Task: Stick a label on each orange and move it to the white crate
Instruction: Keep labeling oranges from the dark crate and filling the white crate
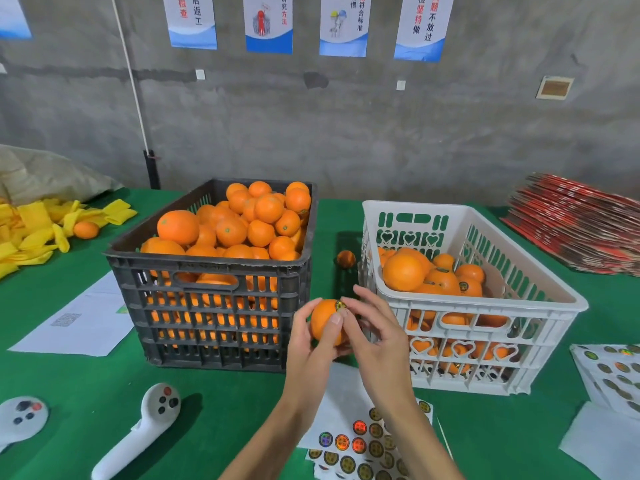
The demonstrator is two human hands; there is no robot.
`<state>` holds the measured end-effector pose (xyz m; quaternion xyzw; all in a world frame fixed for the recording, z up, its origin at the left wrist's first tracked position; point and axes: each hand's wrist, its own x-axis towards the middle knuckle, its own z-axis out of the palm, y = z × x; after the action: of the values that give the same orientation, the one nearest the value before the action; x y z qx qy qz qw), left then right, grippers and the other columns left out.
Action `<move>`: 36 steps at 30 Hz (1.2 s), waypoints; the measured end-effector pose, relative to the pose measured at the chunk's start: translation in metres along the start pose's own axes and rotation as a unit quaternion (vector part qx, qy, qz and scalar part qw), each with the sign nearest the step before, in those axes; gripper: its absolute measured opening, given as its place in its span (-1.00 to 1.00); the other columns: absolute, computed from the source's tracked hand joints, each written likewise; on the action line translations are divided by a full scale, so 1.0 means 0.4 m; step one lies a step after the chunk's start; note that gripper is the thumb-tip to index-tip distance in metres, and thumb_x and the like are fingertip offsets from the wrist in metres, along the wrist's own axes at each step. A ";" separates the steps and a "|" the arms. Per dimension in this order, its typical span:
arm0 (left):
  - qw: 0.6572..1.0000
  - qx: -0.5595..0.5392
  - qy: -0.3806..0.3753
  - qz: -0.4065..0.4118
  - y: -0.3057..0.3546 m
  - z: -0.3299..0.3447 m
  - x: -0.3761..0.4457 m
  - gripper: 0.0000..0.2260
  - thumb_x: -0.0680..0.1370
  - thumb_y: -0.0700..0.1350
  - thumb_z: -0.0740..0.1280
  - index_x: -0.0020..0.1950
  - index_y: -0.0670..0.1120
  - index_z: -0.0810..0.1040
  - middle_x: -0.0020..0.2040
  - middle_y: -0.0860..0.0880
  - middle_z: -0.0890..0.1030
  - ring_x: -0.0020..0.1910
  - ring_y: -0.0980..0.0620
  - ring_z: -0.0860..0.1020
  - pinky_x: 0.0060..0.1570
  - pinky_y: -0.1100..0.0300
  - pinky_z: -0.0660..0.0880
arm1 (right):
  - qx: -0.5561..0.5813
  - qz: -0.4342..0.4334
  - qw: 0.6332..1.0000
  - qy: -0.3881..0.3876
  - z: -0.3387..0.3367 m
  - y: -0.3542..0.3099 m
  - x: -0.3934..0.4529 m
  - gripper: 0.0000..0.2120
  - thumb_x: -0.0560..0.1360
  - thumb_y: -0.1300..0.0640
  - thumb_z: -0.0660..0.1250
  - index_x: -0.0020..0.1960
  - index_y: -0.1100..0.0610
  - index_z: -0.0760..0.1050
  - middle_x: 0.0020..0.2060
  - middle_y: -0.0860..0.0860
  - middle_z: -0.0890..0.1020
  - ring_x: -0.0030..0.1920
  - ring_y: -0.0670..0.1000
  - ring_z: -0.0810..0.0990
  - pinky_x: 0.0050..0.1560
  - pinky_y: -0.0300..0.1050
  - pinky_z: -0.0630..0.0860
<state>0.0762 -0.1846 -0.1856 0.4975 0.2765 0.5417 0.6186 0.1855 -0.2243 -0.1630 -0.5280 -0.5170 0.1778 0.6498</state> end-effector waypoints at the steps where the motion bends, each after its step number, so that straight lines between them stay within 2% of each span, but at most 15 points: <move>1: 1.000 0.010 -0.004 0.014 0.014 0.003 0.010 -0.52 0.51 0.14 0.50 0.39 0.09 0.50 0.31 -0.15 0.59 0.26 -0.16 0.64 0.16 -0.11 0.62 | 0.011 0.003 1.000 -0.005 -0.002 -0.012 0.007 -0.81 0.59 0.05 0.42 0.18 -0.13 0.68 0.34 -0.28 0.53 0.36 -0.15 0.51 0.24 -0.07 0.58; 3: 0.998 0.037 -0.022 0.047 0.043 0.004 0.035 -0.54 0.54 0.11 0.48 0.41 0.12 0.48 0.35 -0.11 0.56 0.31 -0.15 0.61 0.24 -0.12 0.59 | 0.030 0.006 0.999 -0.015 -0.011 -0.037 0.027 -0.72 0.58 0.00 0.42 0.29 -0.17 0.60 0.35 -0.26 0.53 0.35 -0.13 0.54 0.22 -0.13 0.58; 6: 0.988 0.110 -0.064 0.088 0.084 0.003 0.081 -0.54 0.59 0.13 0.42 0.47 0.21 0.40 0.37 0.05 0.51 0.36 -0.05 0.56 0.35 -0.10 0.54 | 0.086 0.040 0.994 -0.055 -0.044 -0.069 0.072 -0.38 0.56 -0.04 0.44 0.53 -0.29 0.28 0.40 -0.22 0.48 0.31 -0.18 0.56 0.21 -0.21 0.58; 8: 0.979 0.149 -0.108 0.092 0.106 0.013 0.107 -0.49 0.61 0.25 0.34 0.54 0.29 0.28 0.47 0.15 0.42 0.46 0.10 0.46 0.44 0.03 0.45 | 0.048 0.011 0.994 -0.101 -0.060 -0.092 0.105 -0.44 0.61 -0.05 0.37 0.55 -0.25 0.28 0.43 -0.22 0.46 0.39 -0.21 0.49 0.34 -0.09 0.54; 10: 0.966 0.189 -0.159 0.081 0.125 0.033 0.131 -0.49 0.64 0.37 0.18 0.56 0.46 0.10 0.52 0.44 0.25 0.50 0.39 0.27 0.41 0.37 0.34 | -0.010 -0.045 0.990 -0.132 -0.062 -0.110 0.138 -0.60 0.67 -0.03 0.27 0.50 -0.18 0.41 0.43 -0.24 0.47 0.45 -0.18 0.42 0.42 0.01 0.47; 12: 0.950 0.238 -0.186 0.079 0.144 0.054 0.158 -0.52 0.64 0.42 0.05 0.53 0.55 -0.02 0.41 0.68 0.13 0.43 0.61 0.15 0.30 0.62 0.20 | -0.026 -0.088 0.988 -0.124 -0.068 -0.121 0.178 -0.68 0.68 0.01 0.27 0.42 -0.13 0.51 0.39 -0.19 0.50 0.44 -0.14 0.43 0.34 -0.06 0.52; 13: 0.943 0.262 -0.188 0.083 0.153 0.061 0.173 -0.50 0.63 0.44 0.02 0.55 0.53 -0.04 0.42 0.69 0.10 0.42 0.63 0.12 0.33 0.62 0.15 | -0.020 -0.096 0.988 -0.115 -0.073 -0.128 0.199 -0.71 0.66 0.04 0.30 0.37 -0.11 0.55 0.36 -0.15 0.52 0.40 -0.13 0.46 0.24 -0.15 0.56; 16: 0.932 0.305 -0.166 0.102 0.185 0.058 0.240 -0.41 0.68 0.26 0.16 0.67 0.21 0.05 0.64 0.25 0.17 0.56 0.32 0.21 0.56 0.22 0.19 | -0.132 -0.146 0.979 -0.046 -0.097 -0.123 0.255 -0.77 0.59 0.04 0.43 0.24 -0.06 0.64 0.32 -0.06 0.49 0.34 -0.13 0.45 0.21 -0.31 0.49; 19: 0.909 0.365 -0.092 0.182 0.246 0.039 0.331 -0.52 0.68 -0.05 0.33 0.59 -0.01 0.31 0.57 -0.04 0.34 0.48 0.03 0.41 0.50 0.07 0.35 | -0.360 -0.208 0.908 0.049 -0.117 -0.092 0.315 -0.84 0.57 0.19 0.43 0.13 0.04 0.67 0.50 0.08 0.34 0.52 0.14 0.26 0.49 0.01 0.27; 21: 0.861 0.452 -0.037 0.229 0.282 0.020 0.399 -0.58 0.66 -0.15 0.35 0.51 -0.12 0.41 0.47 -0.13 0.42 0.44 -0.09 0.42 0.47 0.08 0.31 | -0.427 -0.204 0.880 0.036 -0.120 -0.079 0.345 -0.85 0.59 0.21 0.39 0.11 0.05 0.68 0.63 0.06 0.16 0.64 0.18 0.02 0.58 0.27 0.01; 23: 0.812 0.546 0.006 0.206 0.302 -0.005 0.472 -0.56 0.64 -0.20 0.33 0.53 -0.12 0.39 0.51 -0.20 0.37 0.52 -0.21 0.31 0.50 0.03 0.23 | -0.447 -0.189 0.874 0.015 -0.109 -0.068 0.358 -0.86 0.62 0.13 0.36 0.09 0.01 0.69 0.65 -0.03 0.11 0.66 0.11 -0.07 0.56 0.39 -0.10; 28: 0.727 0.685 0.038 0.030 0.308 -0.066 0.607 -0.36 0.61 -0.26 0.28 0.65 0.07 0.19 0.67 -0.19 0.01 0.61 -0.34 0.07 0.51 -0.20 0.21 | -0.438 -0.241 0.866 -0.022 -0.069 -0.045 0.320 -0.87 0.57 0.14 0.40 0.05 0.01 0.71 0.52 0.02 0.41 0.58 0.12 0.24 0.59 0.23 0.06; 32: 0.639 0.769 -0.012 -0.001 0.288 -0.090 0.657 -0.40 0.62 -0.25 0.33 0.62 0.04 0.25 0.62 -0.23 0.10 0.61 -0.30 0.10 0.46 -0.14 0.23 | -0.434 -0.269 0.859 -0.039 -0.040 -0.025 0.282 -0.85 0.55 0.10 0.41 0.08 -0.01 0.70 0.42 -0.03 0.53 0.50 0.03 0.36 0.59 0.07 0.11; 34: 0.636 0.771 0.006 0.017 0.289 -0.095 0.665 -0.47 0.62 -0.25 0.32 0.57 0.02 0.34 0.52 -0.22 0.24 0.49 -0.32 0.26 0.35 -0.09 0.30 | -0.419 -0.280 0.863 -0.042 -0.030 -0.013 0.268 -0.86 0.55 0.10 0.40 0.08 0.00 0.69 0.38 -0.04 0.55 0.48 0.02 0.39 0.55 0.12 0.20; 36: 0.663 0.748 0.019 0.041 0.295 -0.094 0.658 -0.49 0.62 -0.26 0.33 0.56 -0.01 0.37 0.47 -0.22 0.29 0.44 -0.31 0.31 0.34 -0.10 0.32 | -0.404 -0.291 0.866 -0.040 -0.027 0.002 0.256 -0.87 0.56 0.12 0.40 0.08 0.02 0.68 0.36 -0.04 0.57 0.47 0.01 0.41 0.50 0.15 0.28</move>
<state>0.0649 0.0666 -0.0390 0.7930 0.5797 0.1870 0.0108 0.2363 -0.1499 -0.1133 -0.5623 -0.6997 -0.2226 0.3804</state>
